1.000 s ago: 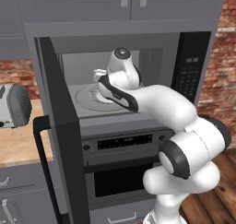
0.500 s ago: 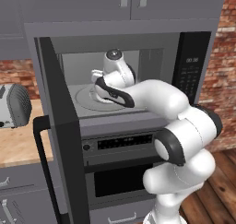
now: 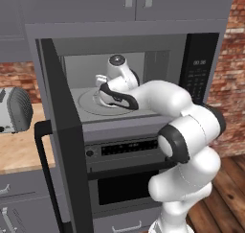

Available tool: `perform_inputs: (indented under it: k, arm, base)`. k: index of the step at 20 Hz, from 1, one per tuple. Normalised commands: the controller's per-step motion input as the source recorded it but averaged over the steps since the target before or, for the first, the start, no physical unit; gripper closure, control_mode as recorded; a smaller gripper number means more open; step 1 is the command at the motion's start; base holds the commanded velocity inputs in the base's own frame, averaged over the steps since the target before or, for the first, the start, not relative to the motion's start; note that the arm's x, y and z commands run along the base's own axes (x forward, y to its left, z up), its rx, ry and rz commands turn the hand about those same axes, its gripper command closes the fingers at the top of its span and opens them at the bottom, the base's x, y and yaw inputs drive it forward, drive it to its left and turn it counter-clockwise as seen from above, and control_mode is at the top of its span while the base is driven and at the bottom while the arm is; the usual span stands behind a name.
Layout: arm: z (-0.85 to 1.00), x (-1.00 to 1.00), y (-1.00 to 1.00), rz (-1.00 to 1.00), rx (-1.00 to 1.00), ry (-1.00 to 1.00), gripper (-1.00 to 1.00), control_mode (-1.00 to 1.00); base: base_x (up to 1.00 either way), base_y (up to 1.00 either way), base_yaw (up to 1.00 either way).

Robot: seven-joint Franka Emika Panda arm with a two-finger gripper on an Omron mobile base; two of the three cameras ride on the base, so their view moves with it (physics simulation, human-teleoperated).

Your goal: Retrieve the reheated potato from the microwave, then place the potato, cheese, and condiment on the cutting board.

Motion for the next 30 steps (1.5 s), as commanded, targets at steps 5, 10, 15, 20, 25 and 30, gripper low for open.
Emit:
perform_inputs:
  k: [5, 10, 15, 20, 25, 30]
  arm:
    - [-0.10, 0.27, 0.00, -0.03, 0.00, 0.09, -1.00, -1.00]
    - [-0.04, 0.24, 0.00, 0.00, 0.00, 0.09, -1.00, -1.00]
    - [-0.18, 0.02, 0.00, 0.00, 0.00, 0.11, -1.00, -1.00]
    - [-0.24, 0.00, 0.00, 0.00, 0.00, 0.08, -1.00, -1.00]
    - [-0.27, 0.01, 0.00, 0.00, 0.00, 0.04, -1.00, -1.00]
    - [-0.42, -0.02, 0.00, 0.00, 0.00, 0.00, -1.00, -1.00]
  base:
    - [0.00, 0.00, 0.00]
    - [0.00, 0.00, 0.00]
    - [0.00, 0.00, 0.00]
    - [0.00, 0.00, 0.00]
    - [0.00, 0.00, 0.00]
    - [0.00, 0.00, 0.00]
